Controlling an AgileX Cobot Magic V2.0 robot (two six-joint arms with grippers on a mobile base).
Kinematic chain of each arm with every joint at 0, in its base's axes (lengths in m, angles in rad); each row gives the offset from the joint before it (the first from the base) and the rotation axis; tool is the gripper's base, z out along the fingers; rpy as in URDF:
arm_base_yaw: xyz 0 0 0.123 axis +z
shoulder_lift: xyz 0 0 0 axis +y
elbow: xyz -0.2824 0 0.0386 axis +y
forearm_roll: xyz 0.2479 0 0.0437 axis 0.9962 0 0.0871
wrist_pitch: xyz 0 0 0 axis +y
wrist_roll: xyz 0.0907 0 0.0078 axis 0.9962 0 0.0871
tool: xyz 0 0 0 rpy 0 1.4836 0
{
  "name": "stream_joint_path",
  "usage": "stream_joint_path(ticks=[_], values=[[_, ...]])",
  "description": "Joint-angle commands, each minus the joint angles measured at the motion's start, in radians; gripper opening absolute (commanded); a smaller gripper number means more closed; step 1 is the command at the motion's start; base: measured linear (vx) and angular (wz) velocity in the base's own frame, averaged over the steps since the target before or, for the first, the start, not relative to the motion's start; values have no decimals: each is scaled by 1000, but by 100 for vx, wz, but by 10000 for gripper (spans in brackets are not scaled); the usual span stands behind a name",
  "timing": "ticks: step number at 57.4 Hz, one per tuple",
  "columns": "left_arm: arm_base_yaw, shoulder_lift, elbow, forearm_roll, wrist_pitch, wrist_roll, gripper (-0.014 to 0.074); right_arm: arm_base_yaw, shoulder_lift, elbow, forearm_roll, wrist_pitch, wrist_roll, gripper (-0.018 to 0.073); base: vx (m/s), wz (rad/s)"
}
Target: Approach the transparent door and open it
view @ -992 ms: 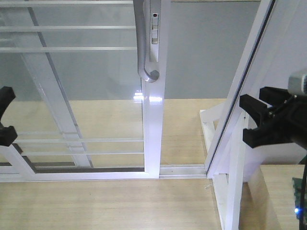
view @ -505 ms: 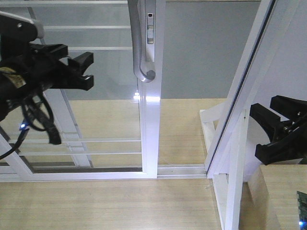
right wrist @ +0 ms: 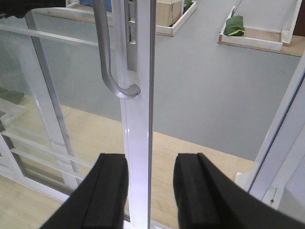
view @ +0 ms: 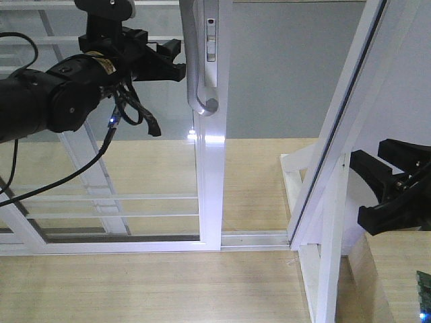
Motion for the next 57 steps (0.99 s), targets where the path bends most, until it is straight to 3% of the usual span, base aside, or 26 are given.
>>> stream_joint_path(ticks=[1,13,38,48,57], values=[[-4,-11,-77,-9,-91,-18,518,-4,-4,-28,0,-74,2,320,0,0],[-5,68,-162,-8,-99,-121,518,-4,-4,-28,0,-74,2,320,0,0],[-28,204,-299,-7,-105,-115,512,-4,-4,-28,0,-74,3,320,0,0],[-6,205,-300,-9,-105,-49,480,-4,-4,-28,0,-74,3,320,0,0],[22,205,-300,-9,-105,-52,430,-4,-4,-28,0,-74,3,320,0,0]])
